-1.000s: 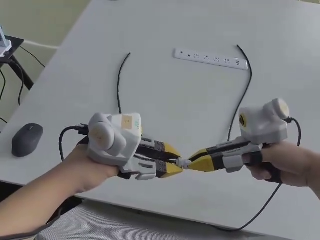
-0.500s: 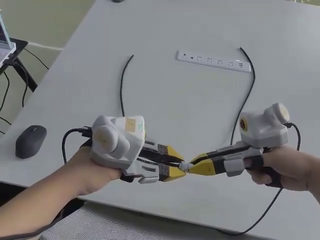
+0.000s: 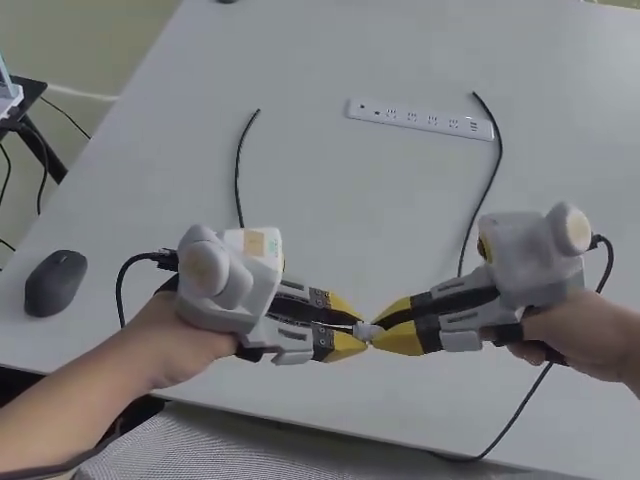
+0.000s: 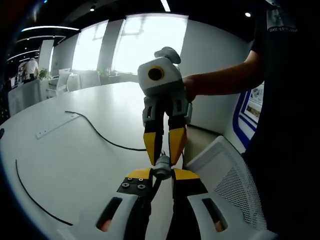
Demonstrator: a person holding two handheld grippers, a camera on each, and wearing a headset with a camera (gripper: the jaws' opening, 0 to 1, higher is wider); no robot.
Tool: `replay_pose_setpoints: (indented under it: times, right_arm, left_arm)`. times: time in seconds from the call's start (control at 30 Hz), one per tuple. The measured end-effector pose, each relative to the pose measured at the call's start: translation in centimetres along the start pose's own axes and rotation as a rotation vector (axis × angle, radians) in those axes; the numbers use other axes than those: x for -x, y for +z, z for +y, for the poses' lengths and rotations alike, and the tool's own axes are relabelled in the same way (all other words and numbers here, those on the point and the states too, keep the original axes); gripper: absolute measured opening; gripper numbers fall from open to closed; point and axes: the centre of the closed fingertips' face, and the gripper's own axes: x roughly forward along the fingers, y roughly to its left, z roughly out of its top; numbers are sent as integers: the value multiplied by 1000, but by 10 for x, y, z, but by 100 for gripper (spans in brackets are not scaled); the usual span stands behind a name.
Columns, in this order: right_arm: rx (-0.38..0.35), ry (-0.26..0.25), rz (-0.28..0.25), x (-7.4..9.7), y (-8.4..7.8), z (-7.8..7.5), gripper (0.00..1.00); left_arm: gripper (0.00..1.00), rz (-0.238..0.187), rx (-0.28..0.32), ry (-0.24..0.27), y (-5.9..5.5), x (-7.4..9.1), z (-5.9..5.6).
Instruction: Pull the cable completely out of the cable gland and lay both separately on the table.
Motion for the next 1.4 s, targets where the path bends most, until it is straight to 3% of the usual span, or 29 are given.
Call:
replay_pose_setpoints:
  times: [0.13,0.37,0.47,0.67,0.9,1.07,1.2,1.33,1.37,1.4]
  right_arm:
    - [177,-78,90,2,-1,2,6]
    - [432,-196,192,2,-3,0,7]
    - [493,-245,200,2,-1,0,7]
    - [602,-307,210,1,-2,-1,7]
    - [555,-304,196,1,-3,-2,8]
    - [459,-296,150,4,-1,-4,8]
    - [298,-277,70,11,4,-7,14]
    - [146,-197,-5,18,5,-8,22]
    - [40,-116,-47,19,7,-2,26]
    - [-8,-80,-57,20,7,0,28]
  left_arm:
    - [14,-6,19,-15,2,-1,-2]
    - [14,-14,76,-27,4,0,-5]
    - [15,-20,129,-27,6,2,-2]
    - [15,-26,140,-13,6,3,-2]
    - [15,-15,134,-5,5,1,-5]
    - [15,-15,141,0,6,1,-3]
    - [15,-19,131,3,7,0,-3]
    - [15,-24,111,1,10,2,-5]
    - [15,-27,108,1,11,2,-6]
    - [15,-30,93,3,12,2,-6]
